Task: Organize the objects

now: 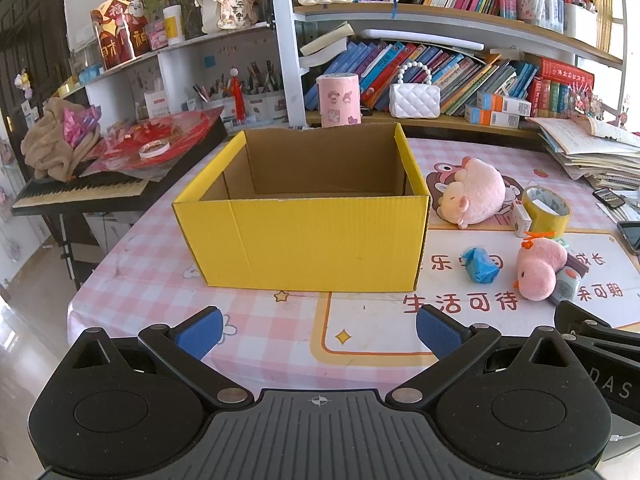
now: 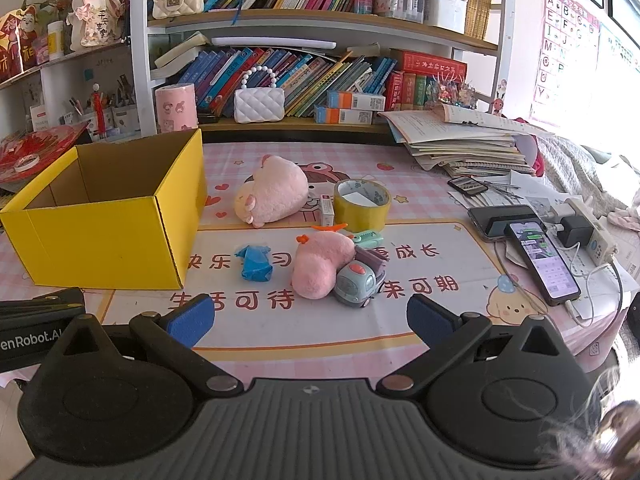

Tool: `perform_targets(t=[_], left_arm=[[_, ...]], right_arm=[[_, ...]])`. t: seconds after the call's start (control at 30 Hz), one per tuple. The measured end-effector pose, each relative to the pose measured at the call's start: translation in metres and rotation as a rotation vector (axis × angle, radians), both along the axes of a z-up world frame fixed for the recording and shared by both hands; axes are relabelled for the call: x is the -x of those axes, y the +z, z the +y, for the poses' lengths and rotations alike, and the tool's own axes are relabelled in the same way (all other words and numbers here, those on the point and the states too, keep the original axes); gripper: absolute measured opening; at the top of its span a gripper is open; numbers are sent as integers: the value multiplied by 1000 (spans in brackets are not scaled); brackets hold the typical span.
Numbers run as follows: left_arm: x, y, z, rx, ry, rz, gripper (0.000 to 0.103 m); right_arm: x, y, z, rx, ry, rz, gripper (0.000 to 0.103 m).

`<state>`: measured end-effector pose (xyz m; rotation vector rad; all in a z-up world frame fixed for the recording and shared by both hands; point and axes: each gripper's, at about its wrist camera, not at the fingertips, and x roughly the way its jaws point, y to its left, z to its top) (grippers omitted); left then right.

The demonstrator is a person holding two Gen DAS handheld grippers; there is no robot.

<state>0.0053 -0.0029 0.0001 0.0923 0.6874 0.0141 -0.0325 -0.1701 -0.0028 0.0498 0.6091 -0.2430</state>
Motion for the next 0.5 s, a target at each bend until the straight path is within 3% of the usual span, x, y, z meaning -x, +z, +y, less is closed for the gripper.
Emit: perform_targets(t=[0.5], left_arm=[[-3, -2, 0, 6, -7, 11, 103]], right_arm=[[-2, -1, -1, 2, -2, 3, 103]])
